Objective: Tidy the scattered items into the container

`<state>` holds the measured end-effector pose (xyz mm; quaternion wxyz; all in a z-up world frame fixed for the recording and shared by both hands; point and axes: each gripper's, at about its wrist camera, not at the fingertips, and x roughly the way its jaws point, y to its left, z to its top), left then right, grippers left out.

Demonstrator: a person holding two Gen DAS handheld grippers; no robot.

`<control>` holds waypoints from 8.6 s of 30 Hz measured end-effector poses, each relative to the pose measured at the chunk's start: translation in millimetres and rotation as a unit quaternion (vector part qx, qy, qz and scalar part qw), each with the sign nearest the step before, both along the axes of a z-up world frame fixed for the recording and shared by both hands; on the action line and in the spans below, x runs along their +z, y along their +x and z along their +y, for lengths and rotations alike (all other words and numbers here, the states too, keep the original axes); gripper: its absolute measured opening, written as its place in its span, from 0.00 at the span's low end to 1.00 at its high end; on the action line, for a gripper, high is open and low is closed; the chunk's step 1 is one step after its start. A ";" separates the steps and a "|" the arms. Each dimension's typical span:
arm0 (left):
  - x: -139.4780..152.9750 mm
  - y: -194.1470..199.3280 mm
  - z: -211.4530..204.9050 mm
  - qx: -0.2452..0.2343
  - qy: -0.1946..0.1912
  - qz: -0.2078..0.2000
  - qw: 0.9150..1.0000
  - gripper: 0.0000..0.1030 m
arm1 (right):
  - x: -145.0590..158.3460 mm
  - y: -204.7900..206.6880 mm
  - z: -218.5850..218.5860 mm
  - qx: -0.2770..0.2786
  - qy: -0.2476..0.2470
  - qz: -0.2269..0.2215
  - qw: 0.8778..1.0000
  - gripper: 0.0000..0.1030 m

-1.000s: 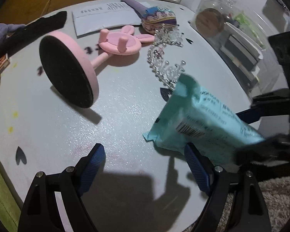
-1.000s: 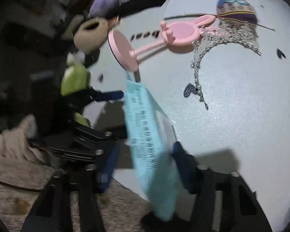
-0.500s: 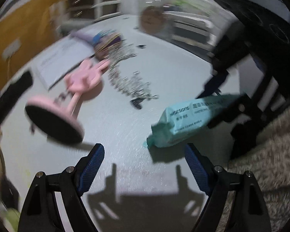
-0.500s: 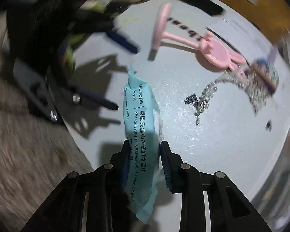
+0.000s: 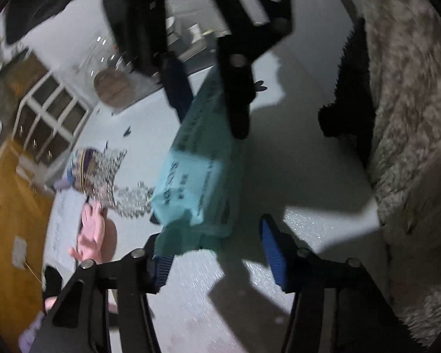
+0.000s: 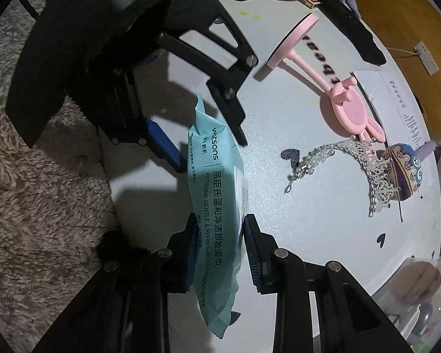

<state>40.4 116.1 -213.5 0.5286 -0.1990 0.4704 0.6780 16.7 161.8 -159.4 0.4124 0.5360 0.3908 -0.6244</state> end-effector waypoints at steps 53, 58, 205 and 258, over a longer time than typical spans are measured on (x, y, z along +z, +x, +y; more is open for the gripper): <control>246.5 -157.5 220.1 0.027 0.179 -0.008 0.984 0.41 | 215.6 -60.4 280.9 -0.454 -0.156 0.185 0.857 0.27; 230.7 -186.0 243.0 0.095 0.202 -0.061 0.973 0.41 | 179.0 -83.2 336.1 -0.555 -0.238 0.051 0.796 0.27; 189.7 -106.5 60.1 0.466 0.286 -0.117 0.829 1.00 | 163.8 -0.1 222.3 -0.683 -0.219 0.376 0.586 1.00; 102.5 -146.6 -165.5 0.721 0.209 -0.154 0.643 0.99 | 97.9 -69.7 33.7 -0.604 -0.241 0.183 0.737 0.91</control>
